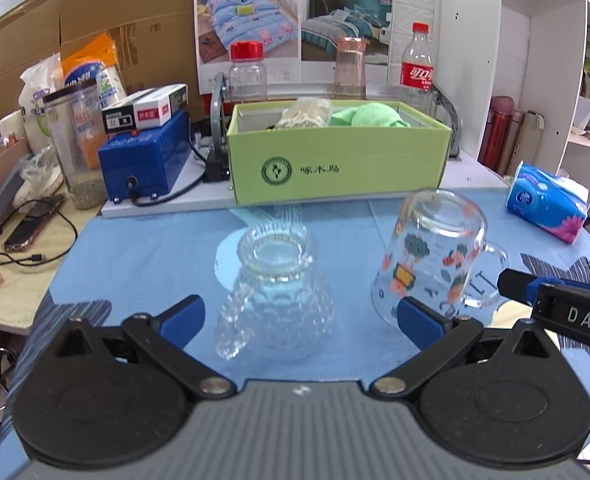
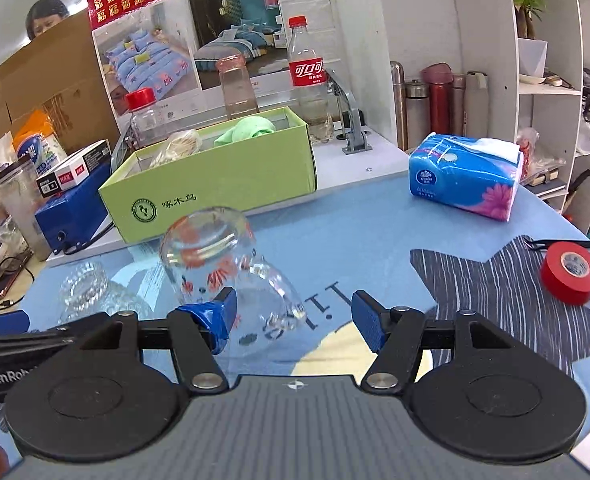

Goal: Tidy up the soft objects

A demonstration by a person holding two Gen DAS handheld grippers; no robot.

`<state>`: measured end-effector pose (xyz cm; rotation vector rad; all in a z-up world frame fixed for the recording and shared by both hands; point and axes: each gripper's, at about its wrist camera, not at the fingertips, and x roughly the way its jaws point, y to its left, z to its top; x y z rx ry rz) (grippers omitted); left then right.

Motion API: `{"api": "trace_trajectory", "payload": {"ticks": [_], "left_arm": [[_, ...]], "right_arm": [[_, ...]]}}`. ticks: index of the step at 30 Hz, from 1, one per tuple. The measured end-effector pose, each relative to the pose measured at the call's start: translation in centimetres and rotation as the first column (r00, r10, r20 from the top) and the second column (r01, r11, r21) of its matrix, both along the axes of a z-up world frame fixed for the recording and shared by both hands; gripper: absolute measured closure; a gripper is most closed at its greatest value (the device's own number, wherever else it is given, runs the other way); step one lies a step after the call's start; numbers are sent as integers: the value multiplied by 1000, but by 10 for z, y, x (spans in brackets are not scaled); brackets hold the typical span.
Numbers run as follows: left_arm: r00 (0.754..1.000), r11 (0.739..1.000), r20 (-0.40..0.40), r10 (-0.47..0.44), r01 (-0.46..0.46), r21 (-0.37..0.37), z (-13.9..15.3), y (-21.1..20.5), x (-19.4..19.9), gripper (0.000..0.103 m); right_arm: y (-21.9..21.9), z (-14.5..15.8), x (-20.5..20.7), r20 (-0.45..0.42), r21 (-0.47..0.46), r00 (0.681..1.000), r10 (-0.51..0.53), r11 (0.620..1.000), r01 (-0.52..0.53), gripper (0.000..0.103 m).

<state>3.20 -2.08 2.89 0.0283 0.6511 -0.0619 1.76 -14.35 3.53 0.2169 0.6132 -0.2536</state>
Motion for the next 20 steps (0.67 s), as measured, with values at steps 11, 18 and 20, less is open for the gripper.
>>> {"api": "trace_trajectory", "payload": {"ticks": [11, 18, 20], "left_arm": [[1000, 1000, 7, -17, 17, -19, 4, -1, -9, 1], [1000, 998, 7, -7, 7, -57, 2, 3, -10, 4], [1000, 999, 18, -10, 10, -35, 2, 1, -11, 3]], "right_arm": [[3, -1, -6, -1, 1, 1000, 6, 1000, -6, 53], [5, -4, -7, -12, 3, 1000, 4, 1000, -4, 53], [4, -6, -6, -19, -3, 1000, 3, 1000, -3, 53]]}}
